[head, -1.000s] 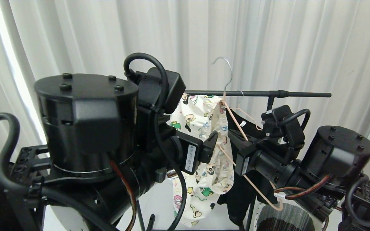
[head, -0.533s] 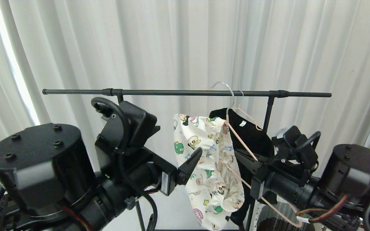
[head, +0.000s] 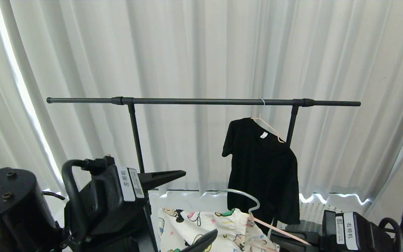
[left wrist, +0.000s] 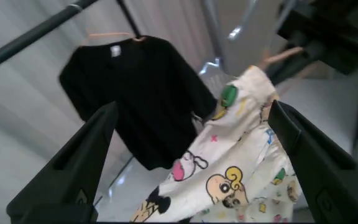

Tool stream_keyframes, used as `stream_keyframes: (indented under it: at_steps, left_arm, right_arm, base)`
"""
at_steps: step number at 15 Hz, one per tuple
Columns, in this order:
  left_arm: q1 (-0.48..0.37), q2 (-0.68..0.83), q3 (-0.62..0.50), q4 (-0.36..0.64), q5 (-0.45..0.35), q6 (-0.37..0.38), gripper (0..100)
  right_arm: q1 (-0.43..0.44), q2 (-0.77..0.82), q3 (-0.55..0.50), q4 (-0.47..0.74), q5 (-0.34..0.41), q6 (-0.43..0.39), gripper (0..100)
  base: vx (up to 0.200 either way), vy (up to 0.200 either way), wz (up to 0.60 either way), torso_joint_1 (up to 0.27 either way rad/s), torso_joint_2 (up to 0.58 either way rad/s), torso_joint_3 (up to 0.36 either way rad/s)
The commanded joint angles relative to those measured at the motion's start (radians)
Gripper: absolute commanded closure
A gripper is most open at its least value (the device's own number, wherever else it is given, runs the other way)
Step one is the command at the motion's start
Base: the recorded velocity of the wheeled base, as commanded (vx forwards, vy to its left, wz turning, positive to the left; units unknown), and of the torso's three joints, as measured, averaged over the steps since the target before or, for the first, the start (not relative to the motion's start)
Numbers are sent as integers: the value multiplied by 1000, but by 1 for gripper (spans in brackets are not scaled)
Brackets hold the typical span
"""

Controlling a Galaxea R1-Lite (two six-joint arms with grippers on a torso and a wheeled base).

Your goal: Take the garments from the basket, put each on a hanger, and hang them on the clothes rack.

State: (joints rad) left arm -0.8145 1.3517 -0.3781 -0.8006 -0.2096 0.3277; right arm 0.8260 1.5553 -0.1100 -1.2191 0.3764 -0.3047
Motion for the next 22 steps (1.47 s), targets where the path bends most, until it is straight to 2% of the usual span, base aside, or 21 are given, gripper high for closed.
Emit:
stream_keyframes:
  at_steps: [1, 3, 7, 11, 12, 21, 22]
  left_arm:
    - [-66, -6, 65, 0, -30, 16, 0]
    - [-86, -3, 99, 0, -62, 16, 0]
    - [-80, 115, 93, -2, -63, 14, 0]
    - [-69, 155, 84, -2, -62, 14, 0]
    - [-63, 155, 82, -2, -62, 16, 100]
    - [-48, 187, 61, -6, -60, 31, 100]
    - [-46, 187, 62, -6, -56, 31, 100]
  right_arm:
    - [19, 2, 12, -2, 6, -10, 100]
    - [39, 0, 15, -5, 6, -14, 100]
    - [93, -8, 12, -16, 4, -47, 100]
    - [97, -24, 10, -16, 4, -67, 100]
    - [97, -31, 10, -16, 4, -68, 100]
    - [134, -60, 9, -16, -4, -91, 100]
    - [134, -60, 12, -16, -5, -96, 0]
  base:
    - [0, 0, 0, 0, 0, 0]
    - [0, 0, 0, 0, 0, 0]
    - [0, 0, 0, 0, 0, 0]
    - [0, 0, 0, 0, 0, 0]
    - [0, 0, 0, 0, 0, 0]
    - [0, 0, 0, 0, 0, 0]
    - [0, 0, 0, 0, 0, 0]
